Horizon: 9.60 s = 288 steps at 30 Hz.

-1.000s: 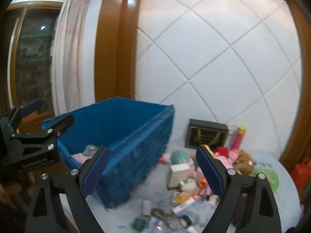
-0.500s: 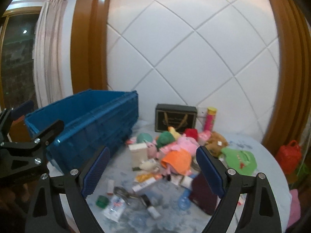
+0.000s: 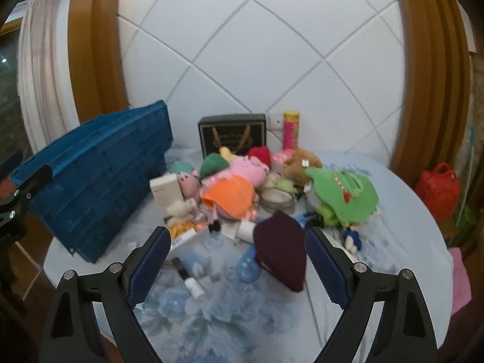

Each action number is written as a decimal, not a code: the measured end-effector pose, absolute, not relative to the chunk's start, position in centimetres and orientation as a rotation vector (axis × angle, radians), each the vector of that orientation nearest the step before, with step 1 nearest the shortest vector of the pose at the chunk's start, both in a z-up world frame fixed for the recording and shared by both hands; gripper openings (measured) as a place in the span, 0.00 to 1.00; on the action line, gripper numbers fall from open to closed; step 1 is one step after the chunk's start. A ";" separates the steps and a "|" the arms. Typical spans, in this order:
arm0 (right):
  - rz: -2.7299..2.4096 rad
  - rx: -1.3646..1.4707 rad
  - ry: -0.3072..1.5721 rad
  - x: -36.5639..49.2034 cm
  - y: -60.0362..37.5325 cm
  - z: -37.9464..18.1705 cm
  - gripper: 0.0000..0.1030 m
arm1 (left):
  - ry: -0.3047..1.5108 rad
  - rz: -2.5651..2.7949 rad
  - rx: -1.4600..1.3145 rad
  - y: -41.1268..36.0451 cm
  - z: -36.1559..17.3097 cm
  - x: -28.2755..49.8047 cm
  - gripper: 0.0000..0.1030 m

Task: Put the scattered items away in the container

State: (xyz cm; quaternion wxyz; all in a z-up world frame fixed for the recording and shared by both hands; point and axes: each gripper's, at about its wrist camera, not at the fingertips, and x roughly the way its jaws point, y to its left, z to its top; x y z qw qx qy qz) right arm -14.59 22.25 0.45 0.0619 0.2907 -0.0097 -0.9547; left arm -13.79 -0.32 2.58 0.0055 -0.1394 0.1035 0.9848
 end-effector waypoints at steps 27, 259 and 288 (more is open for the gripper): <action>-2.299 1.302 0.221 -25.4 14.1 -21.6 0.69 | 0.318 2.849 -0.796 -1.7 -12.3 -20.3 1.00; -2.994 0.460 0.084 -5.9 8.7 6.6 0.78 | 0.155 3.318 -0.197 -13.9 8.5 -0.1 1.00; -2.883 0.425 0.122 -8.2 4.8 6.6 0.81 | 0.159 3.405 -0.191 -15.3 9.0 -0.3 1.00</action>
